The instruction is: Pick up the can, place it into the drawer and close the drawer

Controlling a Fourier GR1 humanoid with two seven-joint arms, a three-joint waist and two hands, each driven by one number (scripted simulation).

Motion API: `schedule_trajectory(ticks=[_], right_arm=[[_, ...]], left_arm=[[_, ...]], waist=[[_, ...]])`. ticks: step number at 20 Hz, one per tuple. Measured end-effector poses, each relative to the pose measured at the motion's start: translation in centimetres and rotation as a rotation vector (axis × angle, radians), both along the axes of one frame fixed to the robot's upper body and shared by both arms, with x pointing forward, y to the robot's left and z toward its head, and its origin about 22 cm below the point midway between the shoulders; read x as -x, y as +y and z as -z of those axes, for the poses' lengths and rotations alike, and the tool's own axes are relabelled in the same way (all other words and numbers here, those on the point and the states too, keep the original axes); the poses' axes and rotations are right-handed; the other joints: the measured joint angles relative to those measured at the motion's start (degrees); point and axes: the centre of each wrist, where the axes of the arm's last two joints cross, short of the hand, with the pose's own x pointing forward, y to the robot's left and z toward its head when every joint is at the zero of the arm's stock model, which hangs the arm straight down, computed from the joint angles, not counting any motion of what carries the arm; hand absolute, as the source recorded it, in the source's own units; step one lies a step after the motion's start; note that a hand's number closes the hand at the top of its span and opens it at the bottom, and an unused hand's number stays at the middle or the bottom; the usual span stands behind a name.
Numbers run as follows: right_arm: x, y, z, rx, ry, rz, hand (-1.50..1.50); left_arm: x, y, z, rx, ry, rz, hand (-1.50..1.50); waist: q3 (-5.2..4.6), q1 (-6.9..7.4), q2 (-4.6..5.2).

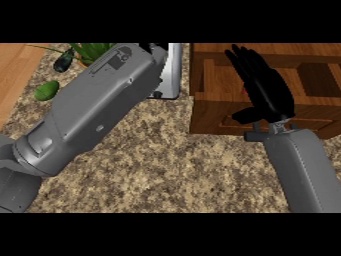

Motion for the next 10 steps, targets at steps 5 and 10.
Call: schedule_trajectory(ticks=[5, 10], right_arm=[[-2.5, 0.0, 2.9, 0.054, 0.003, 0.038, -1.5], [-4.4, 0.1, 4.0, 0.116, -0.052, 0.079, -1.5]], left_arm=[[0.1, 2.1, -0.2, -0.003, -0.003, -0.016, -1.5], [0.6, 3.9, -0.2, 0.001, -0.001, -0.02, -1.5]], waist=[[-0.15, 0.05, -0.04], [-0.75, 0.16, -0.61]])
